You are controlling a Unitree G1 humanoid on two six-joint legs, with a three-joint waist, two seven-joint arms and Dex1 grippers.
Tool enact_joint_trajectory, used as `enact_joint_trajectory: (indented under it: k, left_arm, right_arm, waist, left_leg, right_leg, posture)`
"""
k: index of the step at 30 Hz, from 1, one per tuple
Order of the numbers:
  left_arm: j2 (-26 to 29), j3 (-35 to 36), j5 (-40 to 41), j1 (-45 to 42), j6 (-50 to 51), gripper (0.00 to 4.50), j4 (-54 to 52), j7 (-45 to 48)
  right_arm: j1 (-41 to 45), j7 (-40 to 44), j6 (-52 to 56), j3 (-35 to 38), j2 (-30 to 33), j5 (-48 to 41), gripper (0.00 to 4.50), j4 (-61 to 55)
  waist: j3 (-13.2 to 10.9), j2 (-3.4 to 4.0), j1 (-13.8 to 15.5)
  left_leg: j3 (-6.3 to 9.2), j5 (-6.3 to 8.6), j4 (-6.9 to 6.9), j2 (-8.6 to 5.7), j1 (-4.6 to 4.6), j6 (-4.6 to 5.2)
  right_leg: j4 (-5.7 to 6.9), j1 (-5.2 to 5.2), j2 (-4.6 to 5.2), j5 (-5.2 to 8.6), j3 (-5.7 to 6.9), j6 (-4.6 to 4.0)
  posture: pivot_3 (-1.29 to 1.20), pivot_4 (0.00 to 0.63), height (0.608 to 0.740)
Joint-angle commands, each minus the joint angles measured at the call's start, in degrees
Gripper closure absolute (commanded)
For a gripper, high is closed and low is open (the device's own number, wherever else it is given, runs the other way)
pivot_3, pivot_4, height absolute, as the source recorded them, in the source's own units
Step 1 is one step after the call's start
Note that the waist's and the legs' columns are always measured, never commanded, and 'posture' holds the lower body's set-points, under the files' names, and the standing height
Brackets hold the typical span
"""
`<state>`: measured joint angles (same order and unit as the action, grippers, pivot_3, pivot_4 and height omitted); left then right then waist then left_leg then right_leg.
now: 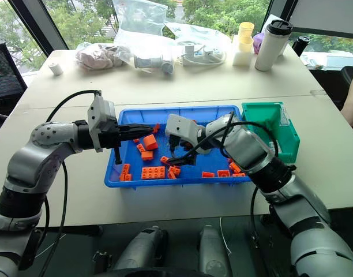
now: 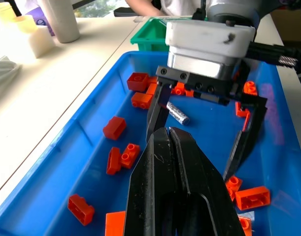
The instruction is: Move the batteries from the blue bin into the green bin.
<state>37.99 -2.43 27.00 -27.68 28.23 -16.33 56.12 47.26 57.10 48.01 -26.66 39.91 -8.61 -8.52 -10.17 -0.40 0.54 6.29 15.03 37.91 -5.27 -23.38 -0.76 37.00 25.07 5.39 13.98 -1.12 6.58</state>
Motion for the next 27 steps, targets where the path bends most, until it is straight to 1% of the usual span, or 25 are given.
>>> enact_joint_trajectory:
  k: [1,4,10,15,17,20,27]
  left_arm:
    - [-0.1,1.3,0.8,-0.2,-0.9,4.50,-1.5,-0.1]
    - [-0.4,1.0,0.5,-0.4,-1.3,4.50,-0.9,0.2]
    - [-1.0,0.3,0.1,-1.4,-1.9,4.50,0.2,0.9]
    - [-1.3,0.2,0.0,-1.6,-2.0,4.50,0.3,1.1]
    - [-1.3,0.2,0.0,-1.5,-1.8,4.50,0.1,0.9]
    - [-1.2,0.5,0.1,-1.0,-1.6,4.50,-0.4,0.6]
    - [-0.7,1.2,0.3,0.0,-1.0,4.50,-1.6,-0.4]
  right_arm:
    - [-1.9,1.2,-3.2,4.1,4.8,1.2,0.04,1.5]
    - [-4.4,1.9,-7.1,5.1,7.4,2.3,0.04,4.6]
    - [-4.8,3.7,-10.0,5.6,7.6,3.4,0.04,10.5]
    - [-2.4,6.4,-25.3,1.9,7.0,9.5,0.04,18.8]
    - [-2.0,7.7,-29.1,1.8,6.0,10.3,0.04,21.2]
    - [-1.1,9.2,-31.8,2.1,4.2,11.1,0.04,24.4]
    - [1.3,12.0,-34.5,2.2,0.6,12.8,0.04,30.5]
  waist:
    - [0.0,0.00,0.0]
    - [0.0,0.00,-0.1]
    - [0.0,0.00,-0.9]
    - [0.0,0.00,-1.1]
    - [0.0,0.00,-1.1]
    - [0.0,0.00,-1.3]
    - [0.0,0.00,-1.3]
  left_leg:
    - [0.00,0.03,0.00,0.01,0.00,0.05]
    - [-0.01,0.04,-0.01,0.02,0.01,0.07]
    - [-0.03,0.03,-0.03,0.06,0.01,0.06]
    - [-0.03,0.03,-0.03,0.05,0.01,0.05]
    - [-0.03,-0.02,-0.03,0.04,0.01,-0.03]
    - [-0.04,-0.10,-0.03,0.04,0.01,-0.17]
    - [-0.02,-0.11,-0.03,0.05,0.03,-0.19]
  right_leg:
    - [0.00,0.00,0.00,0.00,0.00,0.00]
    - [0.00,0.00,-0.01,0.00,0.00,0.00]
    - [0.03,0.03,-0.04,0.00,-0.04,0.00]
    - [0.03,0.02,-0.04,0.00,-0.02,0.00]
    - [0.02,0.01,-0.03,0.00,-0.01,0.00]
    - [0.01,0.00,-0.04,0.00,-0.03,0.00]
    - [0.03,0.01,-0.05,0.00,-0.03,0.00]
  posture:
    - [0.00,0.150,0.740]
    - [0.00,0.150,0.740]
    - [0.00,0.150,0.740]
    - [0.00,0.150,0.740]
    - [0.00,0.150,0.740]
    - [0.00,0.150,0.740]
    - [0.00,0.150,0.740]
